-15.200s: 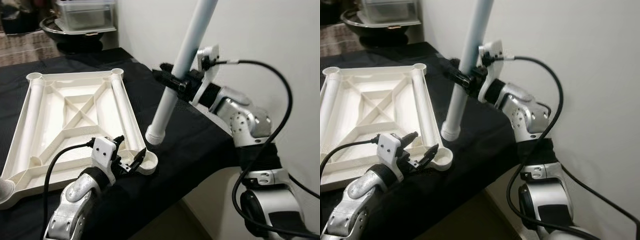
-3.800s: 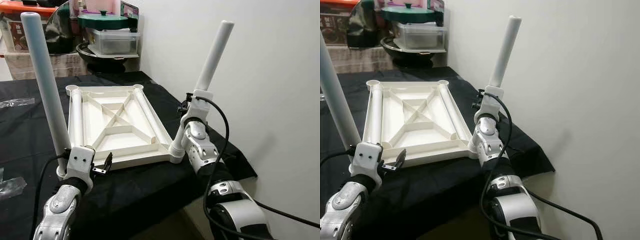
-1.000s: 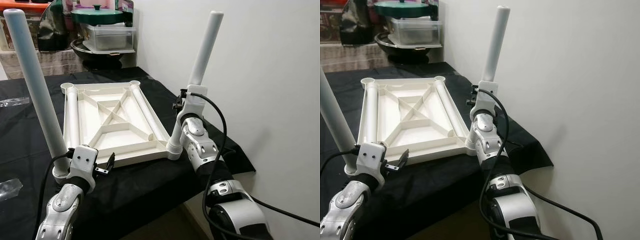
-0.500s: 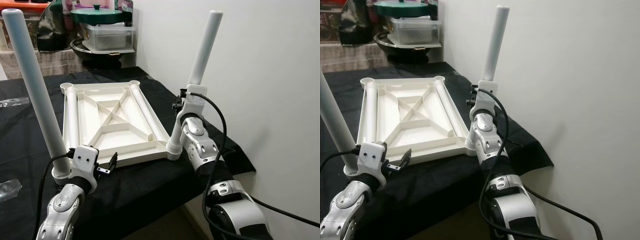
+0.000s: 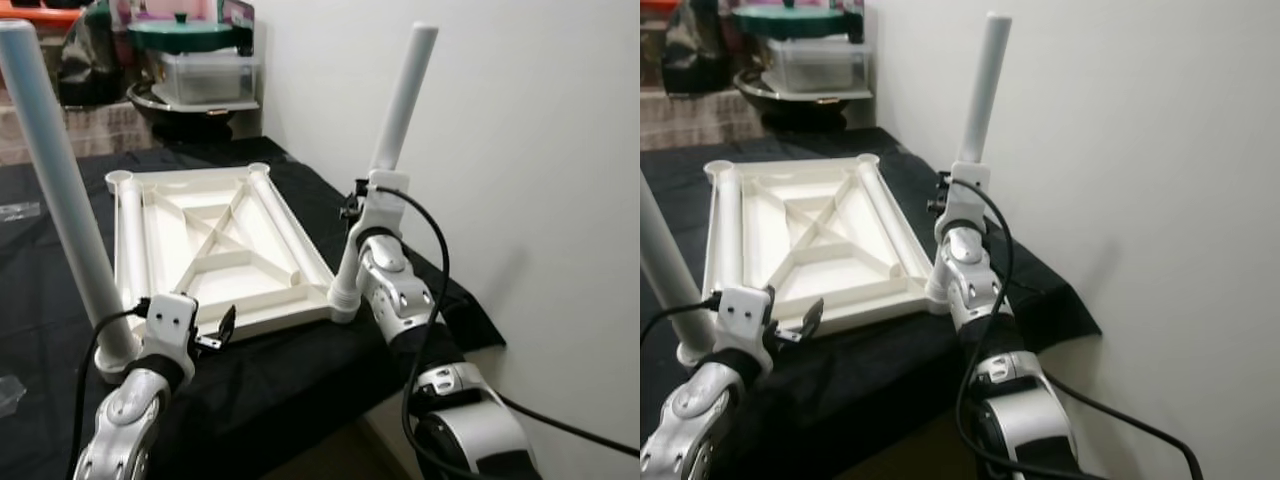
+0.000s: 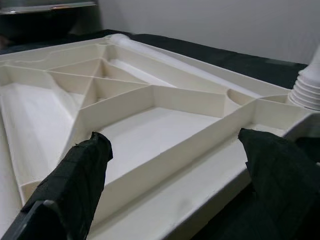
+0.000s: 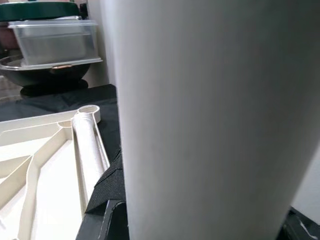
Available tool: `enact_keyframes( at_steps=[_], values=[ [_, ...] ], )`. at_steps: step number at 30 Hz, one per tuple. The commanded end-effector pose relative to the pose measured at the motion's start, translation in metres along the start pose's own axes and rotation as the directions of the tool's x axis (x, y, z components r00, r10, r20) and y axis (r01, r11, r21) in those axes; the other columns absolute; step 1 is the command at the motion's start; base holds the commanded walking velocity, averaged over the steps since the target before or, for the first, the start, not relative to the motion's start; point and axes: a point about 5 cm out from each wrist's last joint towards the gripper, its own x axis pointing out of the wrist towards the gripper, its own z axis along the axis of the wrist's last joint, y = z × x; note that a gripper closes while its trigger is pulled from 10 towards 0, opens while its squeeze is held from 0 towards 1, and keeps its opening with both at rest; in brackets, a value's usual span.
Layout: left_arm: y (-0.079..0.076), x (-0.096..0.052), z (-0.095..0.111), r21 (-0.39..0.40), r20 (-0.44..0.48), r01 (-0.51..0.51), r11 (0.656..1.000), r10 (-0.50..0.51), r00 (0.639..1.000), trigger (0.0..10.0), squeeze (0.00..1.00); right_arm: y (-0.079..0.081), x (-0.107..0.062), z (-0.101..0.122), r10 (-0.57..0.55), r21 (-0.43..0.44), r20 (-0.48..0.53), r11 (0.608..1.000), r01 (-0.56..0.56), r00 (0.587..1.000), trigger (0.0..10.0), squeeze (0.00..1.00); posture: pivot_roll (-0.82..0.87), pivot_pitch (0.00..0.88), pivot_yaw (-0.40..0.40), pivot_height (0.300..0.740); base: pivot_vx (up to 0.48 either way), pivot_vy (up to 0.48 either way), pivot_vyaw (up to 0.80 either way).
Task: Building children table
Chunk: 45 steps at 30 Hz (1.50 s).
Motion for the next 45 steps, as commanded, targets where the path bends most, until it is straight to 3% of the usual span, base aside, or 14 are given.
enact_keyframes(
  at_steps=[1,45],
  values=[
    [-0.004,0.001,0.004,-0.004,0.023,0.021,1.0,-0.021,1.0,10.0,0.0,-0.017,-0.002,-0.033,-0.062,-0.053,-0.133,0.997,0.056,0.989,10.0,0.0,0.03,0.0,-0.116,0.74,0.0,0.0,0.0],
    [-0.011,0.003,0.0,0.002,0.022,0.034,0.999,-0.034,0.999,10.0,0.0,-0.004,-0.003,-0.011,0.039,-0.021,-0.114,0.999,-0.042,0.993,10.0,0.0,0.02,0.0,-0.127,0.74,0.0,0.0,0.0]
  ],
)
